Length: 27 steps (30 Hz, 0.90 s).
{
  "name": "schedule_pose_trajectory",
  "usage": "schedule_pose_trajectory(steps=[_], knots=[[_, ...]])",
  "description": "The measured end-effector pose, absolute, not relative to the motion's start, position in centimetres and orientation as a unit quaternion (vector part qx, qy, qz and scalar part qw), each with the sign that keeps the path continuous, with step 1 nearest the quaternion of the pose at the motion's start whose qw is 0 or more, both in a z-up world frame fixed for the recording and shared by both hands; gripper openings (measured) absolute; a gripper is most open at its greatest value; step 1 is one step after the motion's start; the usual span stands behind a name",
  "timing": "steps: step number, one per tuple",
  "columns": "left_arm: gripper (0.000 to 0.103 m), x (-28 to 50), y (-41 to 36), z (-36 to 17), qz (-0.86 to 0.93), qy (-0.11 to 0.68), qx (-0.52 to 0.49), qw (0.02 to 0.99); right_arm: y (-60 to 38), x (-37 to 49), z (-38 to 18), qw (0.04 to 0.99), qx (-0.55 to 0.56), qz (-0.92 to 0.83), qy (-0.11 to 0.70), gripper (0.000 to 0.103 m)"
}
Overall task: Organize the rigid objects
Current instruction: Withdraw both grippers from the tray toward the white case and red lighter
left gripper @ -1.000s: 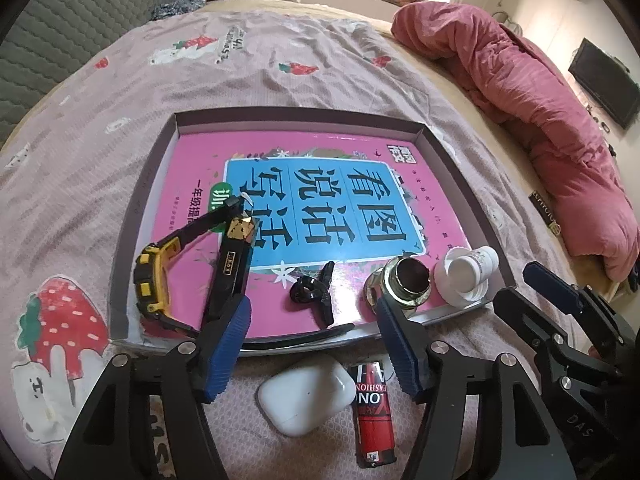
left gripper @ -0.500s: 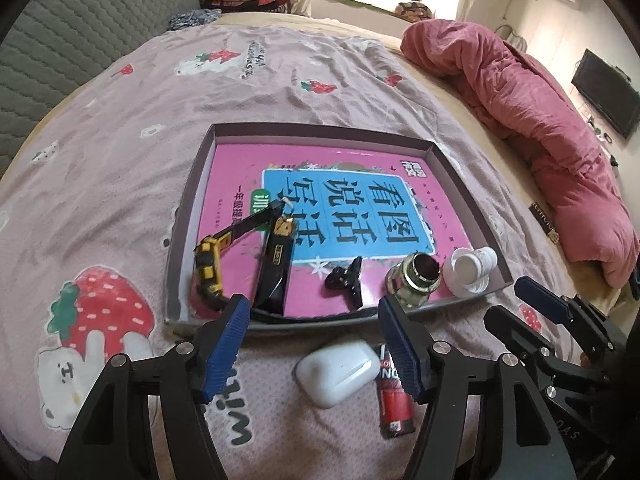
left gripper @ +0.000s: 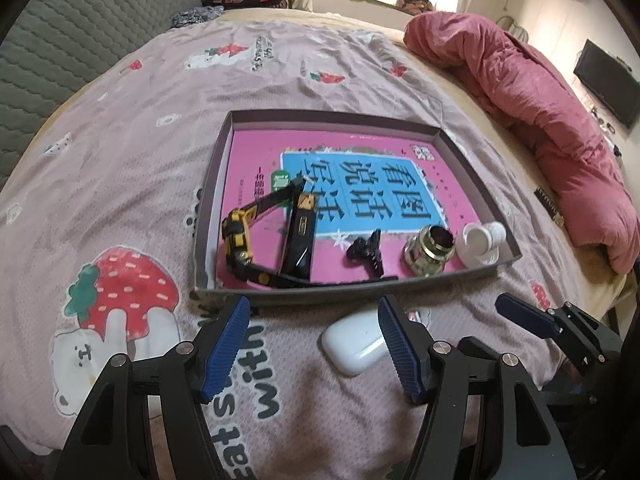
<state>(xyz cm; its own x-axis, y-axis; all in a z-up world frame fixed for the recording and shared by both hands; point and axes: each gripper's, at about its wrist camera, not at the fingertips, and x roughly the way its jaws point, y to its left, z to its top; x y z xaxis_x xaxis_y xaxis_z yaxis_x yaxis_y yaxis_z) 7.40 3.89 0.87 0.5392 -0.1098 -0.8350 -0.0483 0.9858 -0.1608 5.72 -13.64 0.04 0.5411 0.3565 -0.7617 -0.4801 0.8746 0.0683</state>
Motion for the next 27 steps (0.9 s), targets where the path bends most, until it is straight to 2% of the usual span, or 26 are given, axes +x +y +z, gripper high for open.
schedule_pose_trajectory(steps=[27], knots=[[0.068,7.0,2.2,-2.7,-0.057,0.53,-0.064,0.844,-9.9,5.6,-4.9,0.853,-0.11,0.22,0.459,0.054]])
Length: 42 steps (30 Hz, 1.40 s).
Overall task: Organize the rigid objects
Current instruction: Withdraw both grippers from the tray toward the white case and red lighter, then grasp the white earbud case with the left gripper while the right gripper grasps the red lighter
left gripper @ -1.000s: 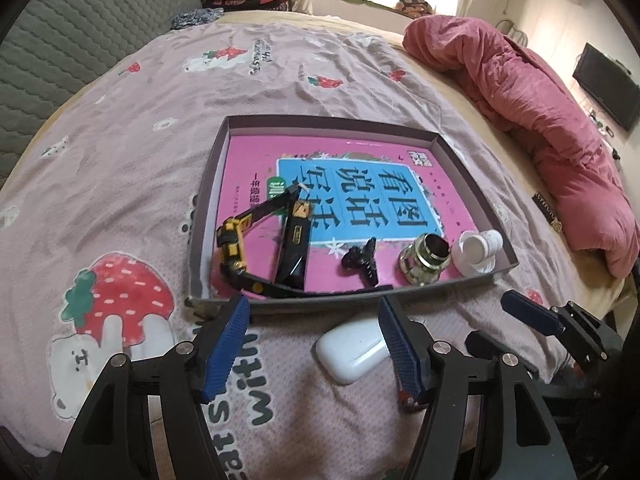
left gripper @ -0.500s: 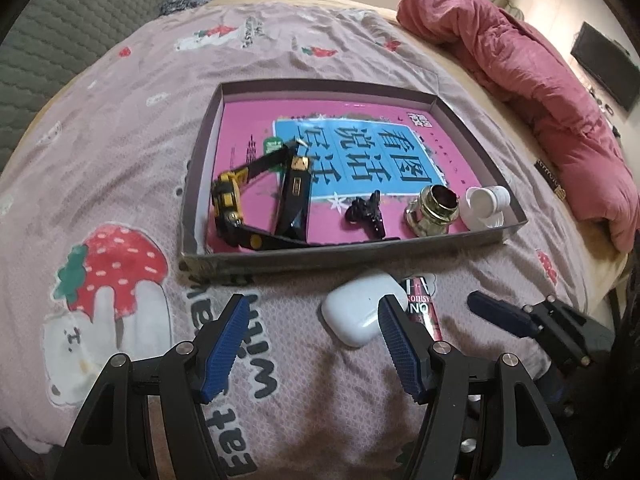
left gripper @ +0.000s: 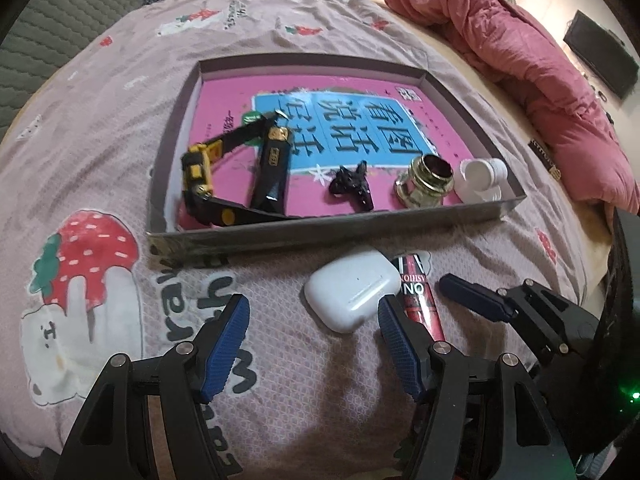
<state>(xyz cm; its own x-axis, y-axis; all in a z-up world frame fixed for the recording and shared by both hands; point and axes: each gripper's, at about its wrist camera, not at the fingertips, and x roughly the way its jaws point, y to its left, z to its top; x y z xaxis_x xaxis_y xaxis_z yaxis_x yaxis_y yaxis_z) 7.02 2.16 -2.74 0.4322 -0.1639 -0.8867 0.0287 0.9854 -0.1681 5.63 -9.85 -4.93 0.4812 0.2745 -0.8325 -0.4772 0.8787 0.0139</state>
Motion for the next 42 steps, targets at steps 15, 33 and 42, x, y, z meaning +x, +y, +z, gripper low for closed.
schedule_pose_trajectory(steps=[15,33,42], knots=[[0.068,7.5,1.5,-3.7,-0.078,0.536,-0.053,0.839,-12.0,6.3,-4.9,0.861,-0.114,0.194,0.457,0.054],[0.069,9.5,-0.1,-5.4,-0.127,0.538,-0.028,0.833,-13.7,7.6,-5.2,0.865,-0.141,0.182,0.445,0.054],[0.068,9.9,-0.6,-6.2,-0.137,0.53,-0.027,0.836,-13.6,8.1,-5.6,0.864,-0.146,0.193,0.441,0.054]])
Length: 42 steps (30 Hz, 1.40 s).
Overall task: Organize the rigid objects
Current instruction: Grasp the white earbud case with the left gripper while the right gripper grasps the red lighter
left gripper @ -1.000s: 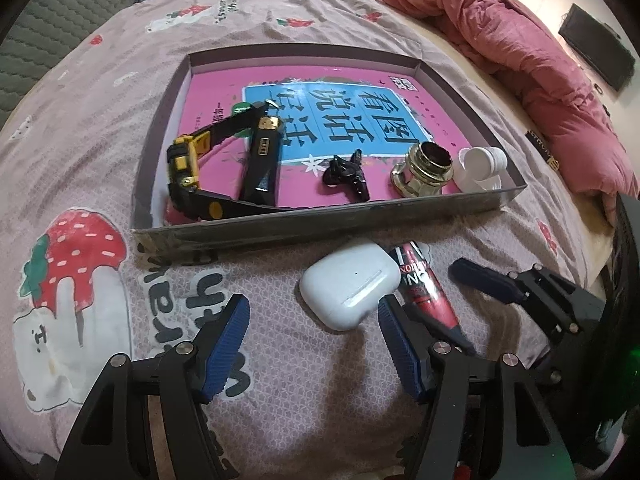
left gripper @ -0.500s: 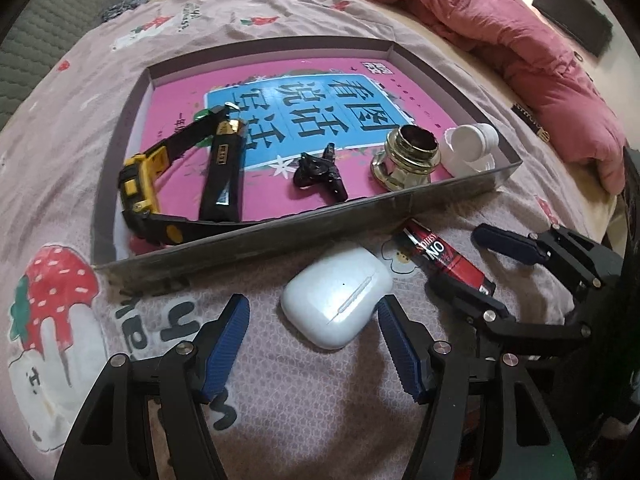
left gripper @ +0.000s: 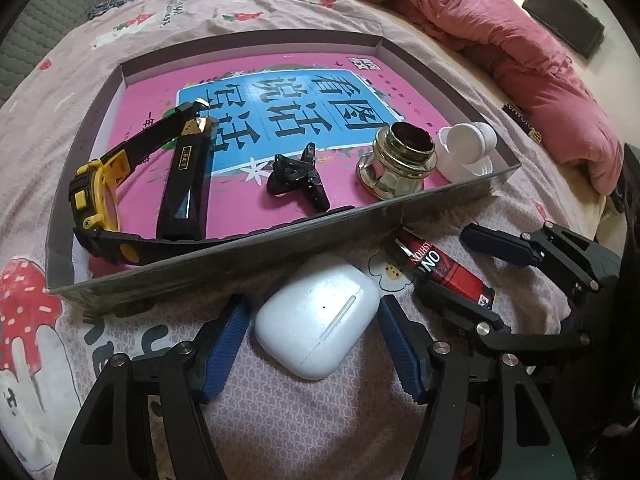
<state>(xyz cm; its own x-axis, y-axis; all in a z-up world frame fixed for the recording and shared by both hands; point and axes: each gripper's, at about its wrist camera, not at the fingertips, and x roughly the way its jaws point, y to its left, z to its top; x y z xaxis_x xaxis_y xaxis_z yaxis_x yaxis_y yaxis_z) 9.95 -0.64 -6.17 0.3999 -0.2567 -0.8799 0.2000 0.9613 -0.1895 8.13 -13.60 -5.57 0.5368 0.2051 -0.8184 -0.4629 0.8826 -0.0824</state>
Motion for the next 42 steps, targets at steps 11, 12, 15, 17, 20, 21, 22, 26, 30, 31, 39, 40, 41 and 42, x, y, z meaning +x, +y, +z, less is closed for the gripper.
schedule_pose_trajectory(steps=[11,12,15,17,20,21,22,26,30,31,39,40,41,42], knots=[[0.067,9.8,-1.3,-6.9,-0.14,0.522,-0.015,0.841,-13.1,8.4,-6.2,0.86,-0.169,0.212,0.432,0.052],[0.067,9.8,-1.2,-7.0,-0.138,0.522,-0.016,0.841,-13.1,8.5,-6.2,0.859,-0.166,0.216,0.433,0.052],[0.064,9.8,-1.4,-7.0,-0.134,0.522,-0.017,0.843,-13.4,8.5,-6.1,0.856,-0.152,0.23,0.436,0.042],[0.061,9.6,-1.7,-7.0,-0.133,0.52,-0.006,0.844,-13.6,8.6,-6.1,0.854,-0.137,0.239,0.442,0.031],[0.061,9.5,-1.9,-6.9,-0.13,0.519,-0.002,0.845,-13.7,8.5,-6.0,0.854,-0.134,0.241,0.441,0.03],[0.061,9.5,-1.9,-6.9,-0.13,0.519,-0.004,0.845,-13.8,8.5,-6.0,0.855,-0.132,0.241,0.441,0.029],[0.061,9.5,-1.8,-6.9,-0.131,0.52,-0.01,0.844,-13.9,8.4,-5.9,0.855,-0.129,0.242,0.441,0.028],[0.061,9.5,-1.6,-6.8,-0.13,0.52,-0.022,0.844,-14.3,8.2,-5.6,0.855,-0.114,0.243,0.443,0.024],[0.061,8.8,-1.2,-6.4,-0.135,0.518,-0.038,0.844,-14.9,8.2,-5.3,0.855,-0.092,0.243,0.449,0.023],[0.06,8.6,-1.3,-6.4,-0.134,0.518,-0.041,0.844,-15.0,8.2,-5.2,0.855,-0.089,0.243,0.449,0.023],[0.06,7.5,-1.3,-5.1,-0.13,0.513,-0.069,0.846,-15.7,7.8,-4.2,0.859,-0.066,0.249,0.442,0.023],[0.06,7.4,-1.3,-4.9,-0.13,0.511,-0.069,0.847,-15.7,7.7,-4.0,0.861,-0.064,0.251,0.438,0.023],[0.06,7.3,-1.3,-4.7,-0.128,0.51,-0.068,0.848,-15.6,7.6,-3.8,0.862,-0.064,0.253,0.435,0.023],[0.06,7.3,-1.3,-4.5,-0.128,0.509,-0.068,0.849,-15.5,7.5,-3.5,0.863,-0.064,0.255,0.431,0.023]])
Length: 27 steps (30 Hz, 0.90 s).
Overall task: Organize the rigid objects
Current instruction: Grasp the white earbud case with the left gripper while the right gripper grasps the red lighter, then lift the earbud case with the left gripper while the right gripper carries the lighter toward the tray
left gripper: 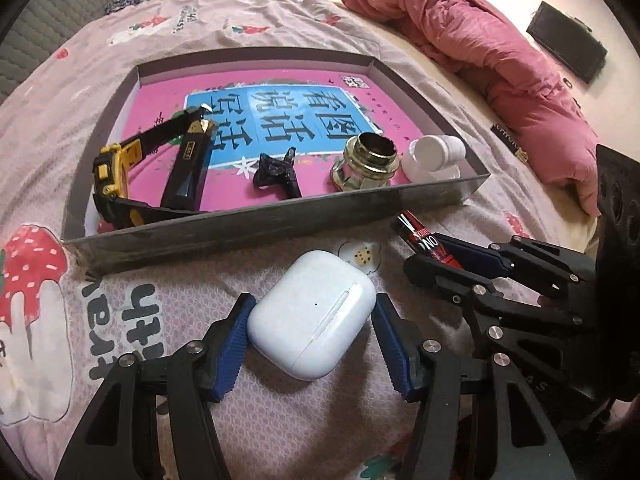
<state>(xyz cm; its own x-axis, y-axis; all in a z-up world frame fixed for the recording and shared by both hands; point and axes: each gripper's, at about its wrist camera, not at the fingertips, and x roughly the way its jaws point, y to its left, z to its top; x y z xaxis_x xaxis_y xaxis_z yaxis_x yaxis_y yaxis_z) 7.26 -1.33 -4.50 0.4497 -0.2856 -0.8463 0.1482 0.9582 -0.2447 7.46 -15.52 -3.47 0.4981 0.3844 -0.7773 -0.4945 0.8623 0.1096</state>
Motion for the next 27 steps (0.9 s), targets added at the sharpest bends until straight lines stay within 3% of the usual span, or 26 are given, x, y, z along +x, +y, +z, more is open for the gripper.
schedule_pose_trajectory(steps=[27], knots=[[0.061,8.0,1.1,1.1,-0.087,0.453,-0.09,0.883,-15.4,7.7,2.3,0.902,-0.051,0.248,0.349,0.023]])
